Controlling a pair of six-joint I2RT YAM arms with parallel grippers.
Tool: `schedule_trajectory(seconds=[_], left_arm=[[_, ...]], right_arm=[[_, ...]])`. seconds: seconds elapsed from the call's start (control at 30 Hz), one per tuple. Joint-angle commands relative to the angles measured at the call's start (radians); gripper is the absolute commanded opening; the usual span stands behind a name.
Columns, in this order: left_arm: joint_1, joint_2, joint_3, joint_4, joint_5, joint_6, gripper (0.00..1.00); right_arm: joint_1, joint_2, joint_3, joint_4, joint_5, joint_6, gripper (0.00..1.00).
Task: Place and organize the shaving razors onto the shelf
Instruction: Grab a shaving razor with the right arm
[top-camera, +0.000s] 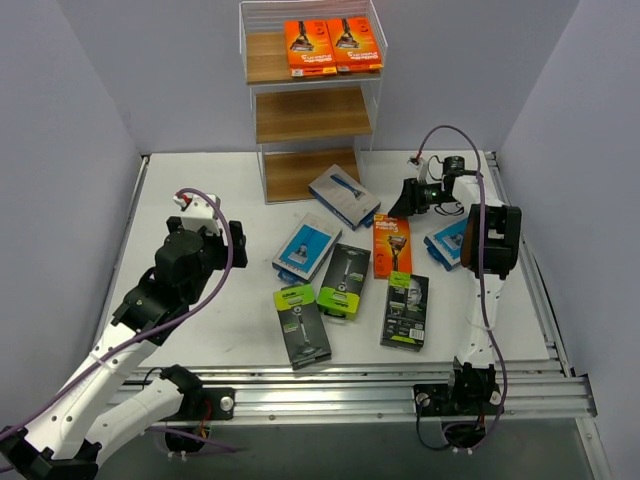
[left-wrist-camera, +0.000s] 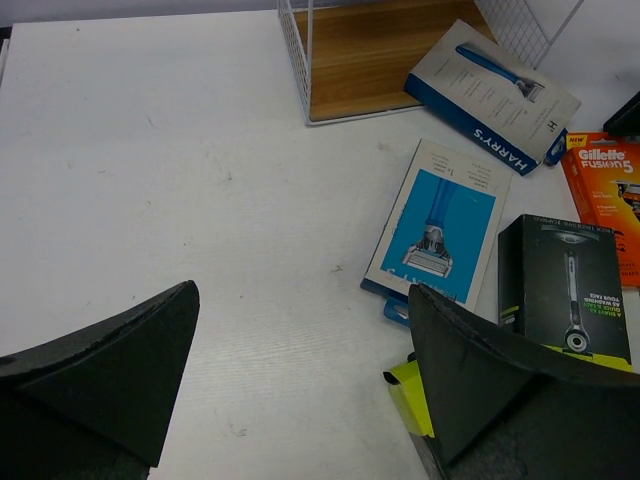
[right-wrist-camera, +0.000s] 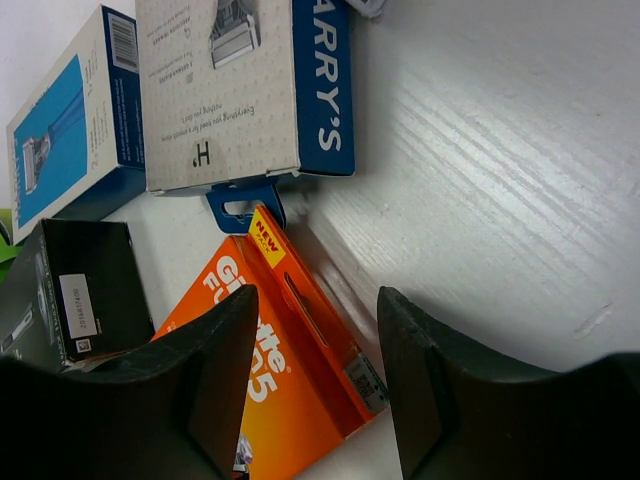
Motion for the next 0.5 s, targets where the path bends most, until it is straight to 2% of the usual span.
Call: schedule_trajectory(seconds=[0.0, 0.2, 0.47], left_arm=[[0.005, 0.004, 0.041, 0.028, 0.011, -0.003, 0.94], [0.007, 0.007, 0.042, 0.028, 0.011, -0.004, 0.94], [0.007, 0.01, 0.042, 0.026, 0.009, -0.004, 0.94]], right_arm=[[-0.008, 0.026, 0.039, -0.085, -0.051, -0.052, 0.47], [-0.008, 0.041, 0.051, -0.142, -0.074, -0.118, 0.46], [-0.008, 0.062, 0.071, -0.209, -0.108, -0.183, 0.37]])
